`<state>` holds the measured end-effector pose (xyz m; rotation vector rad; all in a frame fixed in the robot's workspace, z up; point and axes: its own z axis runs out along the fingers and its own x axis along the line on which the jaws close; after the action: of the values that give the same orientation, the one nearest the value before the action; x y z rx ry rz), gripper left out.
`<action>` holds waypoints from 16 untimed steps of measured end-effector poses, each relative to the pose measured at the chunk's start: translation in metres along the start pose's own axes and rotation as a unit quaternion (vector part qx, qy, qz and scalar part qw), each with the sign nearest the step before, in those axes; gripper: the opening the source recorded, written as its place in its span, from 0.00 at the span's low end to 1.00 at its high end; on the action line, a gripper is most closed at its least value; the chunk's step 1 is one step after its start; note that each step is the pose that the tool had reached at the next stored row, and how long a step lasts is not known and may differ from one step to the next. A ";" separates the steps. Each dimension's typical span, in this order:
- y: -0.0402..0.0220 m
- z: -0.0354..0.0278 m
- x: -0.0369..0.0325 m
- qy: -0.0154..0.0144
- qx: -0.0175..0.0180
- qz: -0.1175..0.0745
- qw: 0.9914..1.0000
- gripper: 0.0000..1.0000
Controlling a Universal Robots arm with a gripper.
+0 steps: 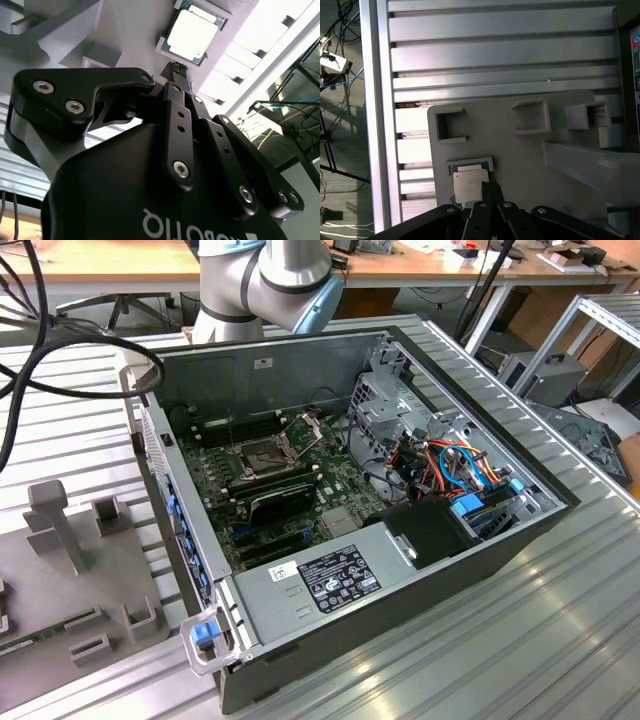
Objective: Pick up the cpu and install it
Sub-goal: 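Reach for the cpu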
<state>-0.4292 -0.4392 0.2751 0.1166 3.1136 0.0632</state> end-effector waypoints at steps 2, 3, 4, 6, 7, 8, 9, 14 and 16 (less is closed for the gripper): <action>-0.0006 0.0053 0.0030 0.000 0.000 0.000 1.000 0.11; -0.0009 0.0076 0.0050 0.000 0.000 0.000 1.000 0.11; -0.0010 0.0091 0.0066 0.000 0.000 0.000 1.000 0.11; -0.0018 0.0111 0.0088 0.000 0.000 0.000 1.000 0.11; -0.0025 0.0119 0.0100 0.000 0.000 0.000 1.000 0.11; -0.0034 0.0127 0.0111 0.000 0.000 0.000 1.000 0.11; -0.0048 0.0134 0.0119 0.000 0.000 0.000 1.000 0.11; -0.0129 0.0172 0.0123 0.000 0.000 0.000 1.000 0.11; -0.0147 0.0190 0.0124 0.000 0.000 0.000 1.000 0.11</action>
<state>-0.4421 -0.4522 0.2553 0.1166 3.1136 0.0632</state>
